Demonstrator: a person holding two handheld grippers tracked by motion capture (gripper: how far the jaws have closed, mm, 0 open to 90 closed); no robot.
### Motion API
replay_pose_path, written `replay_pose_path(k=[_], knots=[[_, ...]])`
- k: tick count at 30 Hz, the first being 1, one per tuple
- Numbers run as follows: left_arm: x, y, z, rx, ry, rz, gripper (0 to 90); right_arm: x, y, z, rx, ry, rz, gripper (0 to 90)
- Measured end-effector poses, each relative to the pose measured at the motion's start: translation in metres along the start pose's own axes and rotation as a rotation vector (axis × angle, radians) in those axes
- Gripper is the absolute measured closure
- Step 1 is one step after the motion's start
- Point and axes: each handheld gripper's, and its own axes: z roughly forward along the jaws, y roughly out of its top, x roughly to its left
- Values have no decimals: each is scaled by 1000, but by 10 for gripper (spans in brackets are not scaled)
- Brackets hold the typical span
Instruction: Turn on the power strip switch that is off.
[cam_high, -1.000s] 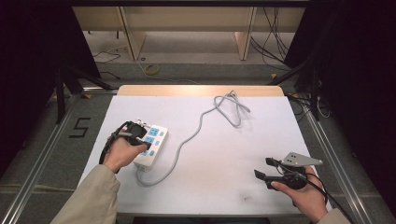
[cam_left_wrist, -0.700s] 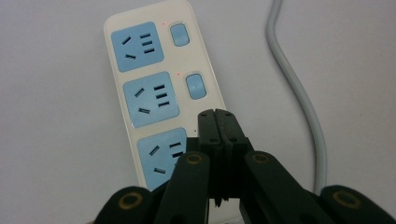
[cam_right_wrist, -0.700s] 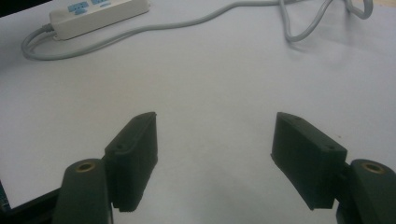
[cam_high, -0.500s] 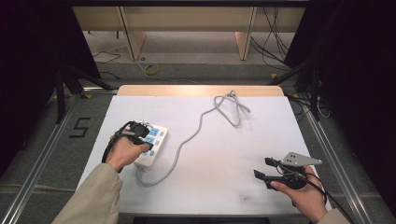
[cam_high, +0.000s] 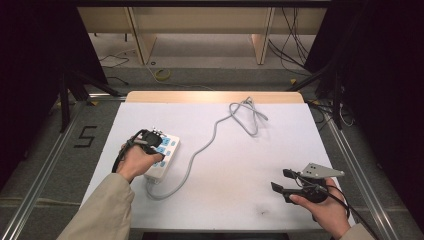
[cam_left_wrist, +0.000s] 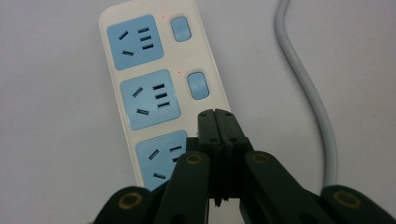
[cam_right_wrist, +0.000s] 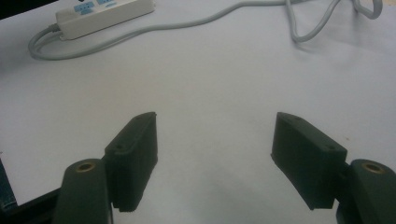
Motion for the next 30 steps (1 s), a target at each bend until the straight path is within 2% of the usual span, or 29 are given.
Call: replay_pose_path(k=[10,13,30], knots=[[0,1,2,14,8,-3,898,0,0,0,5,0,-2,316],[0,1,2,14,14,-16,898,1,0,0,9,0,-4,317],[-4,4,6,29,32,-9,898,1,0,0,13,2,-7,316]])
